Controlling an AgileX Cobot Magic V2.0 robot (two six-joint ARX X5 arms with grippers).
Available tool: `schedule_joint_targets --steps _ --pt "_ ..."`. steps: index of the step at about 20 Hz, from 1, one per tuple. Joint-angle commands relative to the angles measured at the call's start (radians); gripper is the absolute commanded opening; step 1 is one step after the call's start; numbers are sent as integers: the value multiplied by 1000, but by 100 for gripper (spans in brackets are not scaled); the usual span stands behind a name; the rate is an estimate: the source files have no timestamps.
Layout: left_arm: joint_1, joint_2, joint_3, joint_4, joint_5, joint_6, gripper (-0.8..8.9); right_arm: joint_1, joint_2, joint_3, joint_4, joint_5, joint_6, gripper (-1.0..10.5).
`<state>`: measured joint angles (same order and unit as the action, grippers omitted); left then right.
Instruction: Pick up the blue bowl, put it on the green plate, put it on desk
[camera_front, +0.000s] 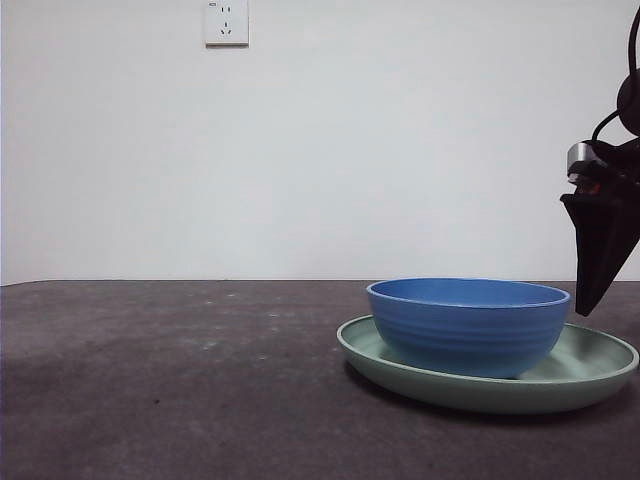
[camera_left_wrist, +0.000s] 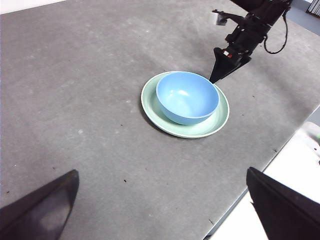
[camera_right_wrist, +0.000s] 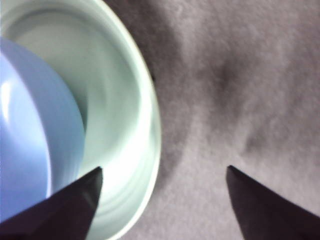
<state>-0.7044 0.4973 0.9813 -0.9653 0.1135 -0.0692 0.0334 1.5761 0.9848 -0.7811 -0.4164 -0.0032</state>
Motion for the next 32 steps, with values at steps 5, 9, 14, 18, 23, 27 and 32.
schedule_joint_targets --steps 5,9,14,18,23,27,32 --pt "-7 4 11 9 -2 -2 626 19 77 14 54 -40 -4 320" --pt "-7 4 11 9 -2 -2 626 35 117 14 90 -61 3 246" --pt "-7 4 11 9 -1 -2 626 35 139 14 93 -60 3 126" --pt "-7 4 11 9 -2 -2 626 35 147 14 88 -55 3 11" --pt "-7 4 11 10 -1 -2 626 36 146 45 57 -92 23 12" --pt "-7 4 11 15 -2 -3 626 51 146 147 -32 -128 29 12" --pt "-7 4 11 16 -1 -3 626 137 146 227 -57 -150 86 12"
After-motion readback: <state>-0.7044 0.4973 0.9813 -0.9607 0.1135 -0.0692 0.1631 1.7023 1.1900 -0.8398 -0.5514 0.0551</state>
